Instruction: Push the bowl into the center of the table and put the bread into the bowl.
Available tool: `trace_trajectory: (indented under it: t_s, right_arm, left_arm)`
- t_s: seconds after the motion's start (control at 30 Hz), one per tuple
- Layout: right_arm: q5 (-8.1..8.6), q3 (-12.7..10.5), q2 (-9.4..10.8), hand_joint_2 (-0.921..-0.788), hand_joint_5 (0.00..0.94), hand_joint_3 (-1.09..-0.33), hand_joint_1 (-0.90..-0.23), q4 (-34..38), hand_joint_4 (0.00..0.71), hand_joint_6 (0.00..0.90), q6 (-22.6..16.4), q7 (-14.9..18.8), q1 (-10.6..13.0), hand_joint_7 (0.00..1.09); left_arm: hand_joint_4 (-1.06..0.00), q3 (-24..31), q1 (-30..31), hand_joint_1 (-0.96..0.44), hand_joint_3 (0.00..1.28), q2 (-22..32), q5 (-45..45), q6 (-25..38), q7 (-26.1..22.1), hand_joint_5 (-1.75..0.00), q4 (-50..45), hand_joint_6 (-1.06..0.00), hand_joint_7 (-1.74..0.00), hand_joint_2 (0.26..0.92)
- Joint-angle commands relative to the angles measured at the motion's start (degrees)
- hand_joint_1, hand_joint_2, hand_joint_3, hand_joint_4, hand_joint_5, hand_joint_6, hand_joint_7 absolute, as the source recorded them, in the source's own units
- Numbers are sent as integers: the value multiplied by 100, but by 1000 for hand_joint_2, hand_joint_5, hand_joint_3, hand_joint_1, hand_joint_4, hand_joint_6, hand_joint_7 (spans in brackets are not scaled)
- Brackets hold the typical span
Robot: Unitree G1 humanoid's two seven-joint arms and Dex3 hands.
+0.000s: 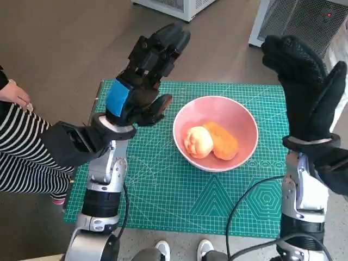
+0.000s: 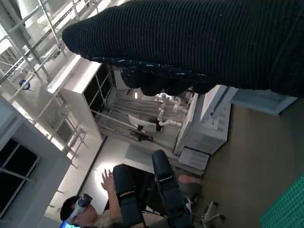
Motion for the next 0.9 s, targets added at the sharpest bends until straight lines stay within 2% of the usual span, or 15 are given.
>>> trace_trajectory:
  t_s: [0.03, 0.7, 0.9]
  right_arm:
    - [-76, 26, 9, -921, 0, -655, -687, 89, 134, 52, 14, -21, 127, 494]
    - [-46, 60, 35, -921, 2, -655, -696, 147, 139, 58, 59, -13, 92, 500]
    - [11, 64, 36, -921, 3, -657, -687, 194, 141, 58, 64, 28, 77, 500]
  left_arm:
    - [1, 2, 30, -630, 474, -5, -70, 95, -8, -308, -113, 1, -619, 919]
    - [1, 20, 56, -620, 442, 9, -81, 143, -4, -308, -138, 1, -592, 920]
    - [1, 7, 49, -614, 444, 9, -82, 186, 11, -315, -184, 1, -595, 921]
